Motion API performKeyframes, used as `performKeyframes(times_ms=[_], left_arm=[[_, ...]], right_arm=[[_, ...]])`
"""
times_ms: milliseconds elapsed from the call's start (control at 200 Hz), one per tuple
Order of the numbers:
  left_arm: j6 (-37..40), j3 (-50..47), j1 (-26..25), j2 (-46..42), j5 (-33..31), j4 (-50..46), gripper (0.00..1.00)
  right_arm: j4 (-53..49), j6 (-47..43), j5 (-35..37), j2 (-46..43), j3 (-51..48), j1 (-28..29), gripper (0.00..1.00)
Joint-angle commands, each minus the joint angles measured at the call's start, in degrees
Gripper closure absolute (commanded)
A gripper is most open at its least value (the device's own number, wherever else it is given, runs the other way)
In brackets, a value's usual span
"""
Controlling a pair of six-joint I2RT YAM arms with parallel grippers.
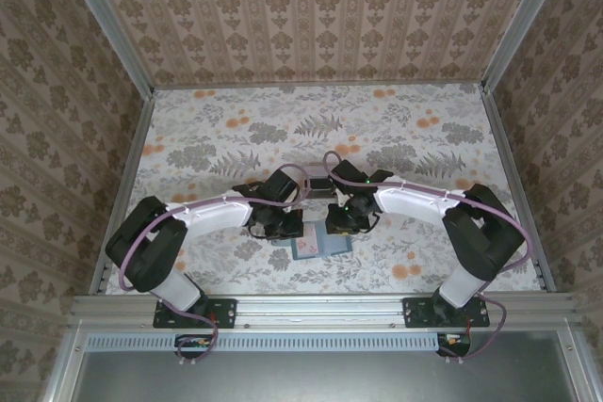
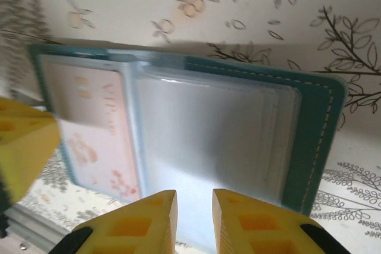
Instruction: Take the credit cards out of the card holder
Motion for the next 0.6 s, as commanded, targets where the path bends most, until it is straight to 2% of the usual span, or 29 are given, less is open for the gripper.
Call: performKeyframes(times_ms=[0,255,595], left_arm=[[0.2,-0.5,-0.1,1.4,0.5,0.3,0.94],[0.0,-1.9,0.0,1.6,0.4,1.2,0.94],[-0.3,-3.3,0.0,1.2,0.4,1.9,0.95]], right_arm=[[-0.2,1.1,-2.6,-1.9,2.3,0.7,0.75],[6.8,3.6,-9.3,2.5,3.6,1.7,0.75],[11.1,4.6,-11.9,8.7,4.2,2.0,0.77]])
